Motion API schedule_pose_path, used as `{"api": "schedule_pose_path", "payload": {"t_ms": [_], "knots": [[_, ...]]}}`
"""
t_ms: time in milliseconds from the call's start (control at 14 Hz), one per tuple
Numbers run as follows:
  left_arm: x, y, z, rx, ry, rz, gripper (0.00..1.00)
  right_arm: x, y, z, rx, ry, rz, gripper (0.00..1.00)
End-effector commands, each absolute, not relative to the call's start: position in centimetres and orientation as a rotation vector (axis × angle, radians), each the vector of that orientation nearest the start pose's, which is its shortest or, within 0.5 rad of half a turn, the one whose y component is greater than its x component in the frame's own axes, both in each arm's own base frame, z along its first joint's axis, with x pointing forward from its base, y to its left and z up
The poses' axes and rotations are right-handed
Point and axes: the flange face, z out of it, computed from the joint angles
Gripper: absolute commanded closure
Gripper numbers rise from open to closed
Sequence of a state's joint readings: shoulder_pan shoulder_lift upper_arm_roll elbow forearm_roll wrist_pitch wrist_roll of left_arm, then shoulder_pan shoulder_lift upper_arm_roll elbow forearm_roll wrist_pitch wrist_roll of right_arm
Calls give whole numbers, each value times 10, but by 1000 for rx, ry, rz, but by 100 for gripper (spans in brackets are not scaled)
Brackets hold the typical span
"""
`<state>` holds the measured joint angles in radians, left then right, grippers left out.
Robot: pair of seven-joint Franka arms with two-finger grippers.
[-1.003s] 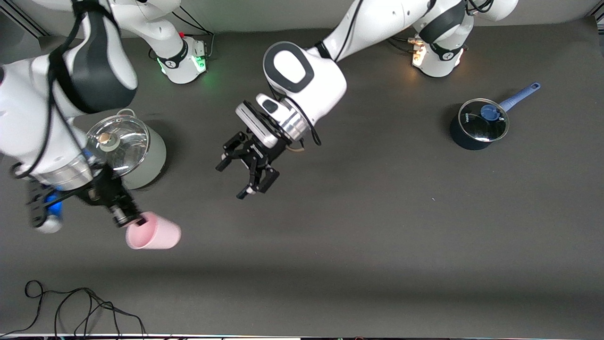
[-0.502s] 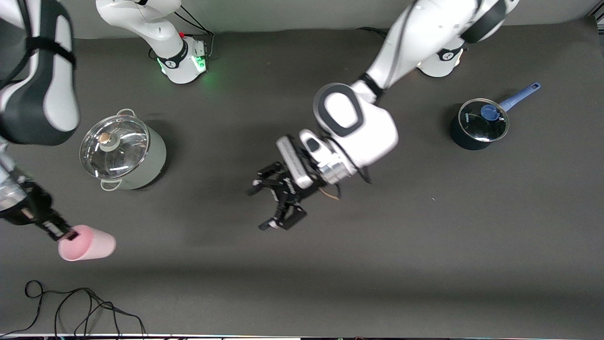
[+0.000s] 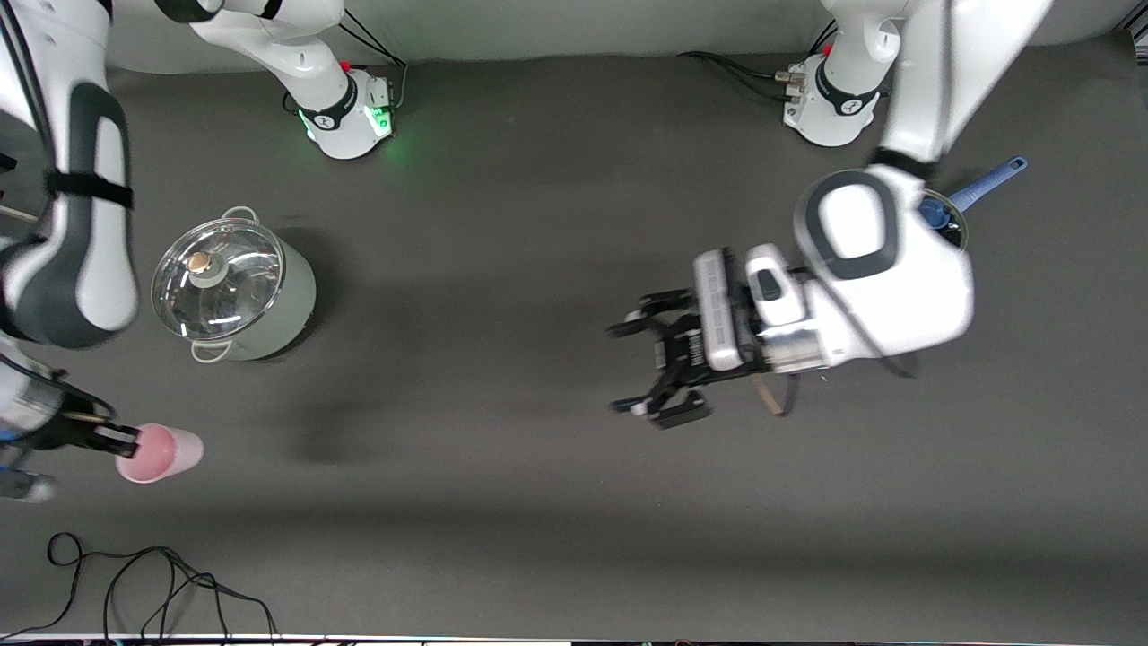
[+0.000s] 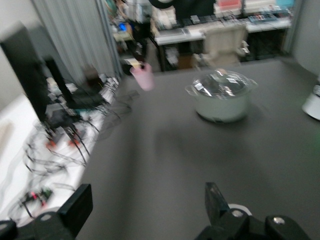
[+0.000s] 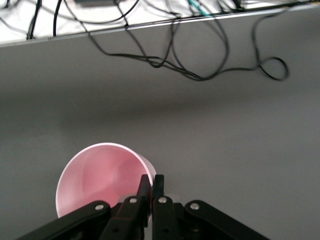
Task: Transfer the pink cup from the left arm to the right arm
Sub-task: 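Lower the cup onto the table with the right gripper and release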
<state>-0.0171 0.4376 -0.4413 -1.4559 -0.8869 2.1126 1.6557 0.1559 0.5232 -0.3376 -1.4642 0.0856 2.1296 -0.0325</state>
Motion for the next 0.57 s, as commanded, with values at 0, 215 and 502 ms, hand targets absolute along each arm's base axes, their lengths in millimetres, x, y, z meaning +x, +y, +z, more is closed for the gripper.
{"api": "schedule_pose_path", "payload": {"t_ms": [0, 215, 502], "knots": [[620, -258, 557, 1669, -1758, 633, 0, 698, -91, 360, -3204, 70, -315, 100], [599, -216, 604, 1864, -1755, 343, 0, 693, -92, 318, -3200, -11, -284, 100], [557, -181, 655, 2311, -1703, -55, 0, 694, -92, 278, -3152, -58, -236, 100]]}}
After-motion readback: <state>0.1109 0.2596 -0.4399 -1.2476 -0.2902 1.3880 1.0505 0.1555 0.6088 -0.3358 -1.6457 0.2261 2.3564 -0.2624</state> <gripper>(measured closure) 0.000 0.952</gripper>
